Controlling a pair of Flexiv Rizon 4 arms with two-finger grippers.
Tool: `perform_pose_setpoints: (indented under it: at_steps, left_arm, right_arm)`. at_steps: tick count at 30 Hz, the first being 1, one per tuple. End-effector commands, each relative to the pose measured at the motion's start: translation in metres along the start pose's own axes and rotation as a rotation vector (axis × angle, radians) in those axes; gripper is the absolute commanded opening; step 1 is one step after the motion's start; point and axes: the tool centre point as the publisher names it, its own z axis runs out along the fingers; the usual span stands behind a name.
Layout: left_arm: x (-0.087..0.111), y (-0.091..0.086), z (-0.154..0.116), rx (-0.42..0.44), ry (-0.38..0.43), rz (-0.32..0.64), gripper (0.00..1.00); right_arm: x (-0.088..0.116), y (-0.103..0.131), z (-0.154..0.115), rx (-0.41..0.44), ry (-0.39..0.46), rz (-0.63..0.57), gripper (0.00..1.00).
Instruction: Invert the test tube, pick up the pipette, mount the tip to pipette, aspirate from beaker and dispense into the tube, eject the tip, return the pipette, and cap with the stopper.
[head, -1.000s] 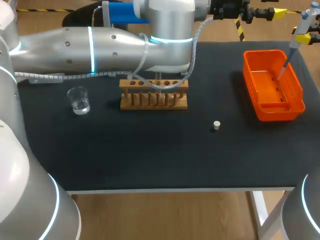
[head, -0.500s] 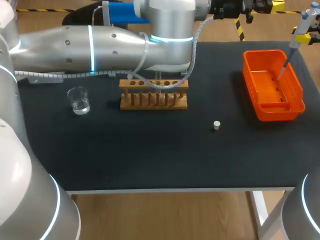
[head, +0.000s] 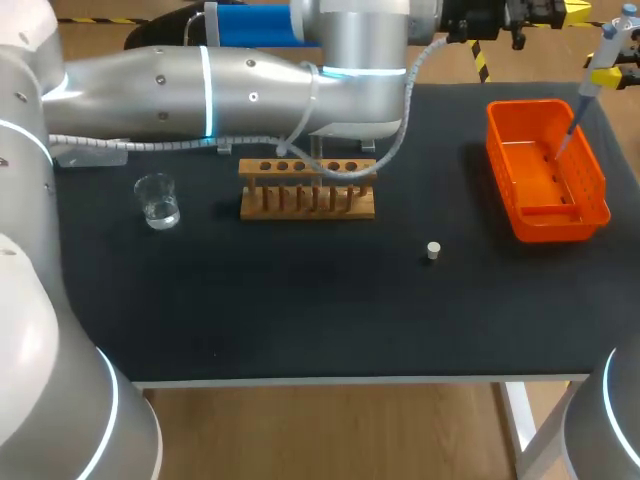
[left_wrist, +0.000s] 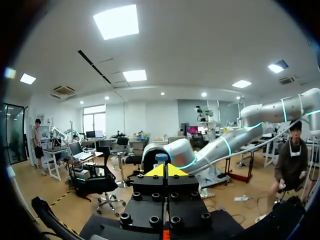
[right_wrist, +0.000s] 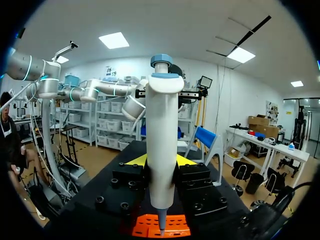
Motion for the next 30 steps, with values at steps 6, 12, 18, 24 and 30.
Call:
perform_pose_setpoints:
  at_steps: [6, 12, 18, 24, 30]
  left_arm:
    - [-0.002, 0.000, 0.018, 0.011, 0.004, 0.017, 0.00]
    - [-0.003, 0.000, 0.025, -0.015, 0.017, 0.011, 0.00]
    - [-0.003, 0.001, 0.028, -0.027, 0.018, 0.011, 0.00]
    - [-0.005, 0.002, 0.031, -0.044, 0.019, 0.010, 0.00]
    - [-0.005, 0.005, 0.033, -0.058, 0.009, 0.015, 0.00]
  right_arm:
    - [0.001, 0.001, 0.000, 0.003, -0.001, 0.000, 0.00]
    - [0.001, 0.001, 0.000, 0.003, -0.001, 0.000, 0.00]
    - [0.001, 0.001, 0.000, 0.003, -0.001, 0.000, 0.00]
    - [0.001, 0.001, 0.000, 0.003, -0.001, 0.000, 0.00]
    - [0.001, 0.001, 0.000, 0.003, -0.001, 0.000, 0.00]
